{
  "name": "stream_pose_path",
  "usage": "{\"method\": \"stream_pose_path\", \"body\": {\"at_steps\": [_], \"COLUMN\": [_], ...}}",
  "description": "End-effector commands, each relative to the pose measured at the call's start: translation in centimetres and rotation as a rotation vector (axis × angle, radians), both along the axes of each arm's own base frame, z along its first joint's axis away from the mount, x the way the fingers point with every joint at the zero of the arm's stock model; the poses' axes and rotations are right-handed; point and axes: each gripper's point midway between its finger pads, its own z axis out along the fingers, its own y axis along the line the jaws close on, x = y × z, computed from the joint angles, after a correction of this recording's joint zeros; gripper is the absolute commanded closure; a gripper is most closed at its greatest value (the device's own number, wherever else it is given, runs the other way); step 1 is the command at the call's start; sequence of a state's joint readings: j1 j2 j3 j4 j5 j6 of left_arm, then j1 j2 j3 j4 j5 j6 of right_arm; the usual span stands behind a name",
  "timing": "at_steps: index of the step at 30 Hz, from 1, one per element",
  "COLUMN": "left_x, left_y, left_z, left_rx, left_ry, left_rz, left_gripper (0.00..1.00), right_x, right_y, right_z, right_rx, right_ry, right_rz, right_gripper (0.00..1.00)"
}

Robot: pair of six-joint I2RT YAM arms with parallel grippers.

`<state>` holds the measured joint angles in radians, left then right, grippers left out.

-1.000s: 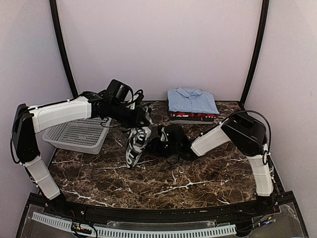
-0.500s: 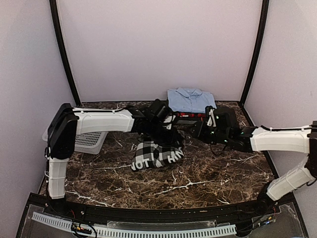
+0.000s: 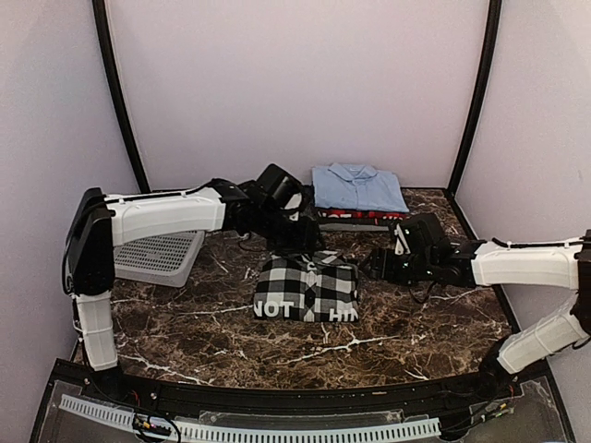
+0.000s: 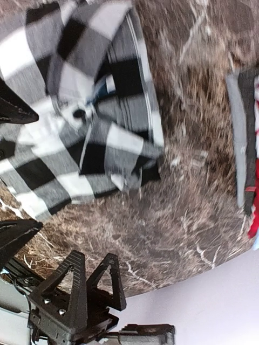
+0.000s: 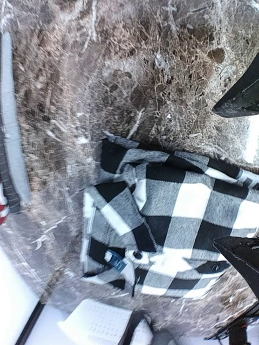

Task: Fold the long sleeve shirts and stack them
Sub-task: Turn over the square folded shirt at the center of the board, then adjust the square-folded shirt at the center of the board.

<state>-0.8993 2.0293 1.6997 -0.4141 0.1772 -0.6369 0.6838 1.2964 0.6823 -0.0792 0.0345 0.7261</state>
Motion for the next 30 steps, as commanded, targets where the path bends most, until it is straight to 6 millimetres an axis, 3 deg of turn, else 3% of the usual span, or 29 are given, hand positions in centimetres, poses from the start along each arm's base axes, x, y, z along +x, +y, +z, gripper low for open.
{"method": "stream_pose_path", "body": {"at_steps": [1,2,3,4,6,11,16,23,28,30], "left_x": [0.6,1.2,0.6,1.0,0.5,0.6,0.3,-0.6,-1.4,-1.9], "left_y": [7.0,8.2,9.5,10.5,12.7,15.2,15.4,14.3,13.2,12.3], "left_z": [0.4,0.8,-1.0,-1.1,-3.4,-6.6,-9.0,-10.7,-11.0,-10.5], "left_rx": [0.027,0.016,0.048,0.047,0.083,0.101,0.125,0.075,0.03,0.0], "left_ry": [0.011,0.006,0.034,0.033,0.076,0.137,0.186,0.256,0.312,0.333], "left_rz": [0.122,0.143,0.153,0.171,0.191,0.217,0.21,0.193,0.194,0.18], "left_gripper": [0.42,0.42,0.42,0.41,0.39,0.35,0.34,0.34,0.44,0.53], "right_x": [0.7,0.8,0.9,1.0,1.3,1.8,1.8,1.2,0.7,0.6], "right_y": [2.1,2.3,2.6,2.7,3.1,4.2,5.0,5.9,7.4,8.1], "right_z": [0.1,-0.2,-0.5,-0.8,-1.4,-3.2,-5.0,-7.0,-7.6,-7.3], "right_rx": [-0.009,-0.015,-0.02,-0.025,-0.032,-0.043,-0.062,-0.077,-0.069,-0.061], "right_ry": [0.002,0.009,0.017,0.024,0.035,0.075,0.116,0.157,0.17,0.166], "right_rz": [0.092,0.101,0.108,0.113,0.124,0.151,0.167,0.189,0.217,0.229], "right_gripper": [0.28,0.28,0.28,0.28,0.28,0.29,0.33,0.38,0.44,0.58]}}
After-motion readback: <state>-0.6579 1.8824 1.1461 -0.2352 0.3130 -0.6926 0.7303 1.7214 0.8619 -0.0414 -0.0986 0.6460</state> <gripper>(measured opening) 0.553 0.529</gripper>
